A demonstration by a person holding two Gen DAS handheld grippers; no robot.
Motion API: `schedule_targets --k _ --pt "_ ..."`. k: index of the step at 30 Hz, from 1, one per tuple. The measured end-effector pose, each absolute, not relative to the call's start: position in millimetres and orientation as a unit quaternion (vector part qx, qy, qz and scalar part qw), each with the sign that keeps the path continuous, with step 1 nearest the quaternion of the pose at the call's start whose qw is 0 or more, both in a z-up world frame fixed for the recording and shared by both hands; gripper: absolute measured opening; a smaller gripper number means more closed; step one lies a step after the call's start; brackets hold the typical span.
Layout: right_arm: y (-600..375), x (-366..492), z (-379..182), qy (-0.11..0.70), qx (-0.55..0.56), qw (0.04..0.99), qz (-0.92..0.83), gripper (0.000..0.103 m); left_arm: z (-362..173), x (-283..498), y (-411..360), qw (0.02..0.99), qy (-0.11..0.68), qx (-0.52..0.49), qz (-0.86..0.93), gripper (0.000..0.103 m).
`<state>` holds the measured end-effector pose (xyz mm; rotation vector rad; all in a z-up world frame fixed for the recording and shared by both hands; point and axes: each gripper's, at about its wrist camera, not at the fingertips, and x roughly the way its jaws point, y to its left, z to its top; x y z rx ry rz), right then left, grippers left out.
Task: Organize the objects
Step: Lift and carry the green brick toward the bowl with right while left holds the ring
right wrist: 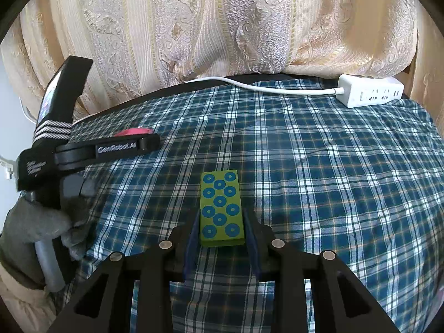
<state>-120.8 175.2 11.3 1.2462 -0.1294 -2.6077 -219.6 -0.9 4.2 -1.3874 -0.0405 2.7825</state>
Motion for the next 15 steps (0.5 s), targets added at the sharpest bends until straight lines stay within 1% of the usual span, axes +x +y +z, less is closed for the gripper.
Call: schedule_targets --k 15 --pt "175.8 -120.8 11.1 -0.045 0.428 0.124 -0.894 0.033 52.7 -128.5 6.2 0.002 0.015 -0.401 0.916 0.085"
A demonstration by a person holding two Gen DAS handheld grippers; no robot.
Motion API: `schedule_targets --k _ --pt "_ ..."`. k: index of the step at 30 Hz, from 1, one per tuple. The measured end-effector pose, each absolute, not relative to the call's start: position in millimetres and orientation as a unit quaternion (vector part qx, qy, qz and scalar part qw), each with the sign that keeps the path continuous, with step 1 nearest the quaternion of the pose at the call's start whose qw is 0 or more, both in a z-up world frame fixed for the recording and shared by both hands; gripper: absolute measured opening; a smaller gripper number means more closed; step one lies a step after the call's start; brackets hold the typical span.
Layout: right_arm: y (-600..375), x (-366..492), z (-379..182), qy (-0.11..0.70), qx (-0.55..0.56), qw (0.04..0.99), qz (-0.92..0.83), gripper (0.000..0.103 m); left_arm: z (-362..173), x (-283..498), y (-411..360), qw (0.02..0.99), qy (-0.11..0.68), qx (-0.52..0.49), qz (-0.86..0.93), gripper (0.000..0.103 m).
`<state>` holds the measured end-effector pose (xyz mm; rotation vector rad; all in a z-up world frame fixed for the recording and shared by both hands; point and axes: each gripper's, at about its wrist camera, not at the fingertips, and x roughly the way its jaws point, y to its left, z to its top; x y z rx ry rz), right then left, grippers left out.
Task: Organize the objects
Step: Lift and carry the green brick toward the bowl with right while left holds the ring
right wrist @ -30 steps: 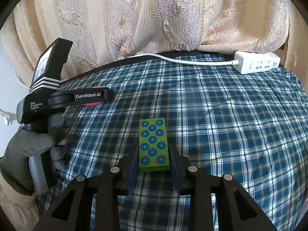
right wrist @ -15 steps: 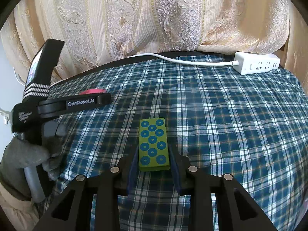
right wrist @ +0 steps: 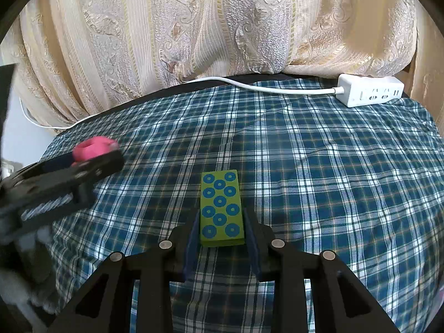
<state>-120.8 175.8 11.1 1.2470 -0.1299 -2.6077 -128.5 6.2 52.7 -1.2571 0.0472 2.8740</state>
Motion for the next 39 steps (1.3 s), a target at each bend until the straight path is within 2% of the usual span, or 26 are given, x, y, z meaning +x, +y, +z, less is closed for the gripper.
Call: schedule_targets --k 20,39 --pt "189.5 -106.1 13.2 -0.063 0.422 0.111 -0.897 0.033 63.1 -67.4 18.3 0.012 0.018 -0.38 0.925 0.085" --pt "226.3 -35.9 42.3 -0.116 0.376 0.113 -0.912 0.033 59.4 -45.1 32.9 0.028 0.034 -0.371 0.927 0.085"
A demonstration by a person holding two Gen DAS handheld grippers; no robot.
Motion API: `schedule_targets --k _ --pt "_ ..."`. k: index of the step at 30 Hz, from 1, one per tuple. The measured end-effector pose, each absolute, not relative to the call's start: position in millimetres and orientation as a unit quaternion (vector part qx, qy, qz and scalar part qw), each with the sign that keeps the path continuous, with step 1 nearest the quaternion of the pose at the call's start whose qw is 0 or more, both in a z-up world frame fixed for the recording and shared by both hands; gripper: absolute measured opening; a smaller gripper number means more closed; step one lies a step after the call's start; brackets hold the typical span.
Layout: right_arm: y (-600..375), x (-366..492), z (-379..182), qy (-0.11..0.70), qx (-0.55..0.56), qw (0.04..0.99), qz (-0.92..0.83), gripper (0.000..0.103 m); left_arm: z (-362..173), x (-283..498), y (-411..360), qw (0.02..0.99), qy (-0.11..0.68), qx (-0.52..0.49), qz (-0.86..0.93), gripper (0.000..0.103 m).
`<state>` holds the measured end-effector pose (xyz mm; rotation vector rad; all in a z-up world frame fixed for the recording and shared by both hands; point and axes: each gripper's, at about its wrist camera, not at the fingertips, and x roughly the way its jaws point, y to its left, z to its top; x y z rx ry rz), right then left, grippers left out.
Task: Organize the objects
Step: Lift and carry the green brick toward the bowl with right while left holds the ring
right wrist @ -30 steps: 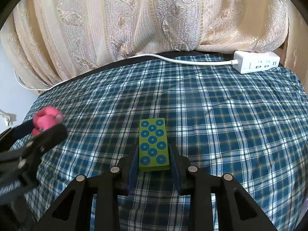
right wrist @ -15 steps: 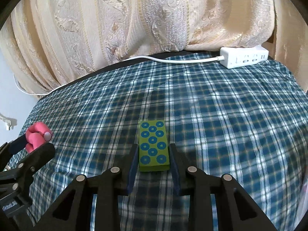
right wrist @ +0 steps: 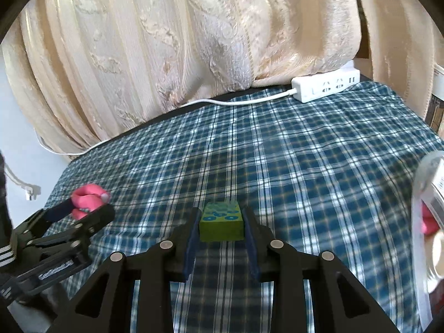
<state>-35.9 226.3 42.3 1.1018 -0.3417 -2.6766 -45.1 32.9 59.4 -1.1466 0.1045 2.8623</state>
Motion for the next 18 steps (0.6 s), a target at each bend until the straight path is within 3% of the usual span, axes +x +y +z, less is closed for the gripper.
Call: schedule_targets --k 18 --pt "252.2 17.6 16.3 -0.136 0.402 0.106 -0.899 0.033 55.8 -26.0 60.0 0.074 0.047 -0.378 0.922 0.085"
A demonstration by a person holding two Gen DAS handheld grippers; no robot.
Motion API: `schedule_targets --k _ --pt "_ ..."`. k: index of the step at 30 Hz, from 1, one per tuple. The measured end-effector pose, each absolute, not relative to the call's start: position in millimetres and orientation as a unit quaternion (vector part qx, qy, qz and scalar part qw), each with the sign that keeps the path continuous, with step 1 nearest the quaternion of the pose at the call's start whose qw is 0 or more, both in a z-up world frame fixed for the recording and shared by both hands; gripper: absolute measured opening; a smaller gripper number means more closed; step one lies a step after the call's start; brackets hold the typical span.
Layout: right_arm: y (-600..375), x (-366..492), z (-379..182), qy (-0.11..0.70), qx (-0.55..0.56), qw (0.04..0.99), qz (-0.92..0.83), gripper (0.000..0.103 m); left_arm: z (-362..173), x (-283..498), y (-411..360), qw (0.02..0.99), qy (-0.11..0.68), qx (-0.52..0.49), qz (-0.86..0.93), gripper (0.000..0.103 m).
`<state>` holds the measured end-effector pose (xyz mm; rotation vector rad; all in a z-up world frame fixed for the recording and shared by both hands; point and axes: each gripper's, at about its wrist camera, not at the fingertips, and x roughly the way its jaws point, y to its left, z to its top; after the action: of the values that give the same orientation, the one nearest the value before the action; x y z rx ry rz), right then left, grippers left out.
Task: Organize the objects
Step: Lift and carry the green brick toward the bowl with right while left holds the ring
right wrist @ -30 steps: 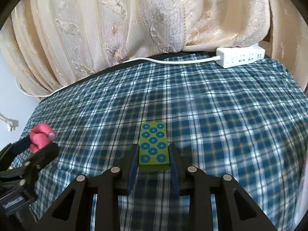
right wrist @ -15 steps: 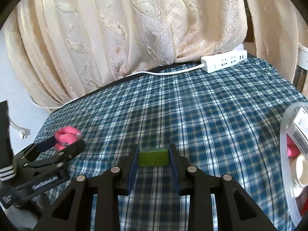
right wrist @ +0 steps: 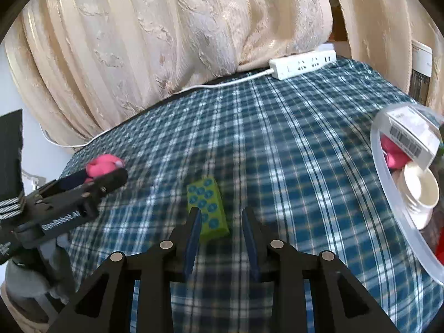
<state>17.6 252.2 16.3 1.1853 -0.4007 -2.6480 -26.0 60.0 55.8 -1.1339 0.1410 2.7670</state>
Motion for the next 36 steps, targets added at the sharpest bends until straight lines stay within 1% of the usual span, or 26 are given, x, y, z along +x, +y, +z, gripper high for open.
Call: schedule_targets --k 2,3,5,10,17,36 --pt "253.5 15.5 15.7 -0.139 0.404 0.106 -0.898 0.034 57.1 -25.1 59.4 0.075 0.046 -0.376 0.922 0.085" --pt "252.9 14.5 16.0 -0.138 0.404 0.106 -0.898 0.038 57.6 -25.0 58.6 0.074 0.045 -0.376 0.922 0.085" --pt "248.3 12.8 16.8 -0.126 0.406 0.107 -0.899 0.041 58.3 -24.6 56.3 0.074 0.042 -0.376 0.923 0.085" --pt "234.1 5.1 17.5 -0.089 0.415 0.107 -0.899 0.041 59.3 -24.4 52.4 0.073 0.037 -0.377 0.922 0.085" --pt "220.0 -7.2 16.2 -0.056 0.423 0.107 -0.898 0.041 60.7 -23.1 52.6 0.075 0.036 -0.376 0.923 0.085" --pt "203.9 -20.7 14.1 -0.043 0.428 0.111 -0.896 0.041 60.3 -21.8 53.5 0.075 0.033 -0.379 0.922 0.085"
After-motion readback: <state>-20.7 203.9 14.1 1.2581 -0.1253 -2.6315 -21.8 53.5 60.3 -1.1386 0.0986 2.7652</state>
